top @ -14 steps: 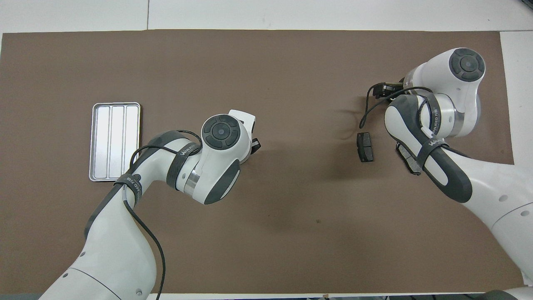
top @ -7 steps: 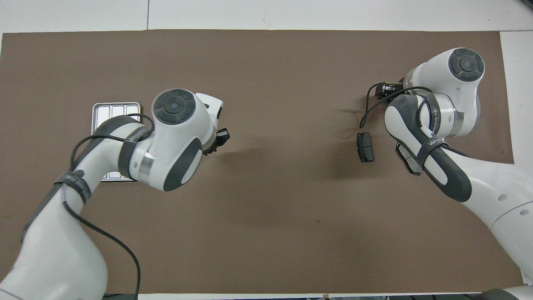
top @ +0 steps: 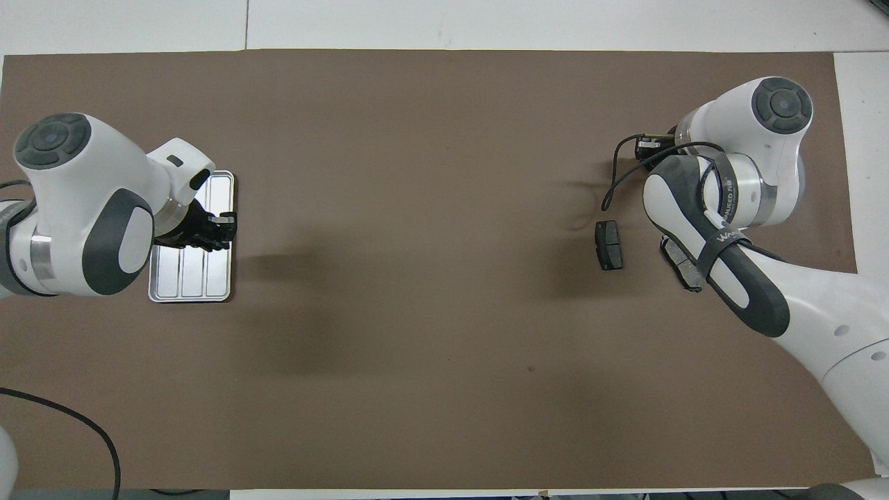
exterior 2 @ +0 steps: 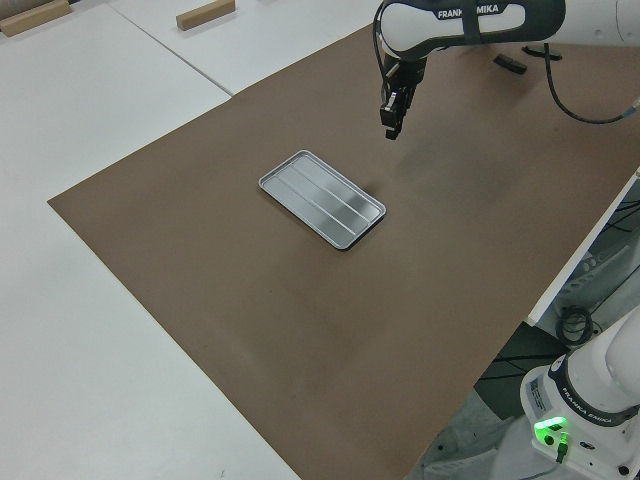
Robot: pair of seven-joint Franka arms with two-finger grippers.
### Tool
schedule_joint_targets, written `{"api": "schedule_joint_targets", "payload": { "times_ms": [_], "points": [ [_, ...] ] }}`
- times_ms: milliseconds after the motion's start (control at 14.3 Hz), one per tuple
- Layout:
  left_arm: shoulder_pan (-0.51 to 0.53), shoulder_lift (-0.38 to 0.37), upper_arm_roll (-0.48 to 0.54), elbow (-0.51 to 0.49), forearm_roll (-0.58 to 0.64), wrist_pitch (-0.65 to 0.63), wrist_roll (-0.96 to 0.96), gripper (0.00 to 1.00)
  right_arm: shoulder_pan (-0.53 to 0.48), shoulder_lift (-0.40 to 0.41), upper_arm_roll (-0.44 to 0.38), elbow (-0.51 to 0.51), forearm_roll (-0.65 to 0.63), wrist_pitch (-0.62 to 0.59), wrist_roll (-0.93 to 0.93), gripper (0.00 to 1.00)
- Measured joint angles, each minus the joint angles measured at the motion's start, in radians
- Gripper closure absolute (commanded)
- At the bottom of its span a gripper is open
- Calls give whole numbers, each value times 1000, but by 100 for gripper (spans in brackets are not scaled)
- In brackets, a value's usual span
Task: Pick bearing gear from pile to tray
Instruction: 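Carry the gear with the left gripper and lower it into the tray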
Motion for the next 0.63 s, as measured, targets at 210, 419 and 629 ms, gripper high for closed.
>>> {"api": "schedule_joint_targets", "payload": {
  "times_ms": [210,419,629],
  "points": [
    [68,0,-1,-55,0,78,99,97,0,0,0,0,0,0,0,100],
    [107,-2,-1,-91,0,114,152,97,1,0,1,3,-12,-12,0,100],
    [112,-2,-3,-133,0,158,154,97,9,-8,7,87,-36,-202,0,100]
  ]
}}
